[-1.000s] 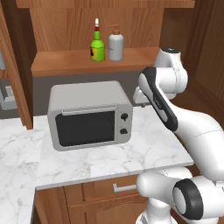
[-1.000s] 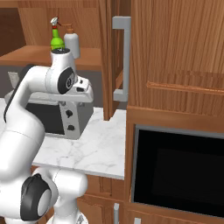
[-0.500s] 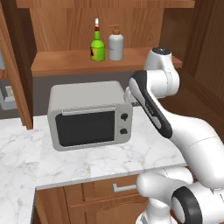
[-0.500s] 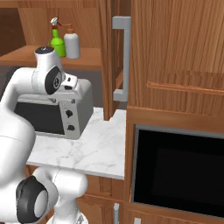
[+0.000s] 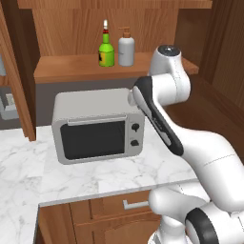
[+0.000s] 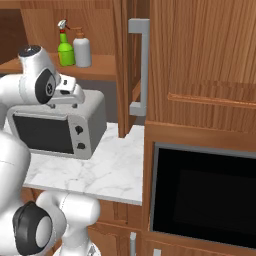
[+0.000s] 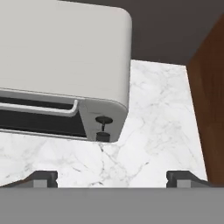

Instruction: Locate and retrieve the spray and soap dispenser from the cabinet. Place them next to the sink.

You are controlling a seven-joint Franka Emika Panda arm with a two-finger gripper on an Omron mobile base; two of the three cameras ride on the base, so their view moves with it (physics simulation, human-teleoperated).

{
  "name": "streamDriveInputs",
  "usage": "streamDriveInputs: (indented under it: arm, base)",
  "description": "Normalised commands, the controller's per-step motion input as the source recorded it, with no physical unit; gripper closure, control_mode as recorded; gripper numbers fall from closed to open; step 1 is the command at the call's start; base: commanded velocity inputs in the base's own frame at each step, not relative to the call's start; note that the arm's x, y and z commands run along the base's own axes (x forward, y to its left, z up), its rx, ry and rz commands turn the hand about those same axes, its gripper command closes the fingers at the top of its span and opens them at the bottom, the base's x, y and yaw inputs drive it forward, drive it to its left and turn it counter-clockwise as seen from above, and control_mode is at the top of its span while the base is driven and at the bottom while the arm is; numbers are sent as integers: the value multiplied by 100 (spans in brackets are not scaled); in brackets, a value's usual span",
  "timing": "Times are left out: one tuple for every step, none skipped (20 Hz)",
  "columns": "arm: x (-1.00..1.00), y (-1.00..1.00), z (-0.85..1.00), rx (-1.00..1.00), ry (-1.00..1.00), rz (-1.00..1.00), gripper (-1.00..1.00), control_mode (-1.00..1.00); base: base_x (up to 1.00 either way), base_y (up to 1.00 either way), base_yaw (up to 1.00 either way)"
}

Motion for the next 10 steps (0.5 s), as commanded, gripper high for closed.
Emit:
streamDriveInputs:
  arm:
    - [-4, 3, 37, -4, -15, 0, -100, -100]
    - [-3, 3, 37, -3, -16, 0, -100, -100]
    - [-1, 0, 33, 0, -18, 0, -100, -100]
    - [-3, 0, 29, 0, -21, 0, -100, -100]
    - [-6, 0, 24, -1, -23, 0, -100, -100]
    - [-11, 0, 23, -1, -23, 0, -100, -100]
    - [-15, 0, 24, 0, -24, 0, -100, -100]
    - [-16, 0, 25, 0, -23, 0, -100, -100]
    - [-14, 0, 25, 0, -23, 0, -100, -100]
    - [-13, 0, 24, 0, -23, 0, -100, -100]
  base:
    - [0, 0, 0]
    - [0, 0, 0]
    - [0, 0, 0]
    - [0, 0, 0]
    - [0, 0, 0]
    - [0, 0, 0]
    - [0, 0, 0]
    - [0, 0, 0]
    - [0, 0, 0]
    - [0, 0, 0]
